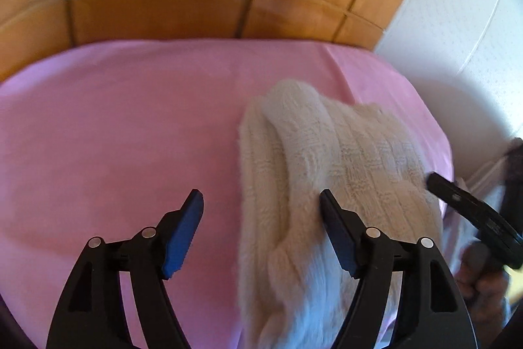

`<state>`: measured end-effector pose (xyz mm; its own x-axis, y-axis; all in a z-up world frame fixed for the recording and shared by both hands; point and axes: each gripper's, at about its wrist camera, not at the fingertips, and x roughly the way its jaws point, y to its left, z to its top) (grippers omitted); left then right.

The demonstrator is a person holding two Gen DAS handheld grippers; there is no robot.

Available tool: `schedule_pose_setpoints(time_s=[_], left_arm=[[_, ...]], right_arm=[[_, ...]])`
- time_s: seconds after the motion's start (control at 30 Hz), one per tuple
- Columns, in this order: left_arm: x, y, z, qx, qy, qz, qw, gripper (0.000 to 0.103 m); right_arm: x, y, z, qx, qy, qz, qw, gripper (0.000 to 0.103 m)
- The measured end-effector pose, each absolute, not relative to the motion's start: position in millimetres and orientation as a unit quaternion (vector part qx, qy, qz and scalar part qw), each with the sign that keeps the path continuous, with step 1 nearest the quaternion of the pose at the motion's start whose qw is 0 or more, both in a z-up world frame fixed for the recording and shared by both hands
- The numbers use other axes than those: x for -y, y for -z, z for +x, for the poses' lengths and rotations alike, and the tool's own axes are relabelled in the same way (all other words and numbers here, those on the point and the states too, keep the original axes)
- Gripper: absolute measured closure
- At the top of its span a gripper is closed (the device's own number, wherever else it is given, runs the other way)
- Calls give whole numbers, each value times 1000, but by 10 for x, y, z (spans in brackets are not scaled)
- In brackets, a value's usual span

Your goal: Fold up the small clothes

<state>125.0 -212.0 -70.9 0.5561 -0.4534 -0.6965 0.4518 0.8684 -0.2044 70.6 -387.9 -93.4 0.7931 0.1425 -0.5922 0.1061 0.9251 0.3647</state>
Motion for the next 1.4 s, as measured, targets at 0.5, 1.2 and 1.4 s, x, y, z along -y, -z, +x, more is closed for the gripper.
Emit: schedule_pose_setpoints(time_s=[0.5,1.2,1.4], left_arm=[[1954,591,688,-334,174,56,925,18],[1575,416,-65,-267,130,39,954,4],[1567,421,-91,-268,130,44,954,4]], right_arm=[[2986,1166,244,-338,71,91,934,17],[2722,815,-227,-295,176,108,933,2],[2761,898,-235,-307,174,117,928,2]])
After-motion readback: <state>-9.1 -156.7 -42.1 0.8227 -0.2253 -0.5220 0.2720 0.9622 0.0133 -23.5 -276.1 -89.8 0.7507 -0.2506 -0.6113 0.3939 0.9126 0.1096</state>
